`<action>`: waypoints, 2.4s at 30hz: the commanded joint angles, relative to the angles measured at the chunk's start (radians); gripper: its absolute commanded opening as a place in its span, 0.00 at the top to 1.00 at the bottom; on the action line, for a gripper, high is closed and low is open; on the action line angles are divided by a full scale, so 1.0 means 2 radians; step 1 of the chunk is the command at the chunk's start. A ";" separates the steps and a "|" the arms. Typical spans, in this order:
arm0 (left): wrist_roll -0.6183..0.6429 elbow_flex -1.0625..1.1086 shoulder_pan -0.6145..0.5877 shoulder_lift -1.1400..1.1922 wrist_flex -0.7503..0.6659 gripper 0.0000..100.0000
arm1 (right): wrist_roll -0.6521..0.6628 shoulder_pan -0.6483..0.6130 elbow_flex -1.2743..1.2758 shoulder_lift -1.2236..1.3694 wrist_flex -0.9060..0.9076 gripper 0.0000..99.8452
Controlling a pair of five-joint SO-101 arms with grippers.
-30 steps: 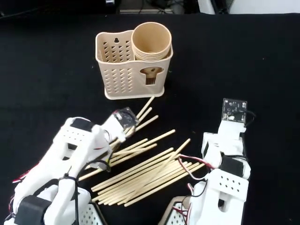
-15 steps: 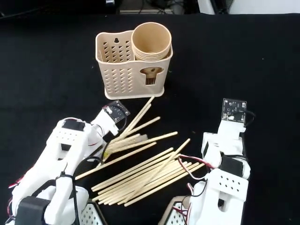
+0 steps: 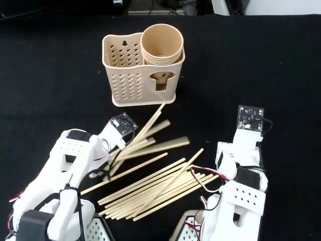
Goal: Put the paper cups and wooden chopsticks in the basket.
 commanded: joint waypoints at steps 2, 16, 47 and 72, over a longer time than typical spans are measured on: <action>-0.002 -0.004 -0.001 -0.015 0.005 0.94 | 0.001 0.005 0.000 -0.007 -0.010 0.98; -0.104 -0.070 0.007 -0.015 0.168 0.96 | 0.001 0.004 0.000 -0.007 -0.010 0.98; -0.389 -0.112 -0.221 -0.009 0.135 0.82 | 0.001 0.004 0.000 -0.007 -0.010 0.98; -0.018 -0.059 -0.034 0.040 -0.103 0.72 | 0.001 -0.017 0.005 -0.007 -0.010 0.98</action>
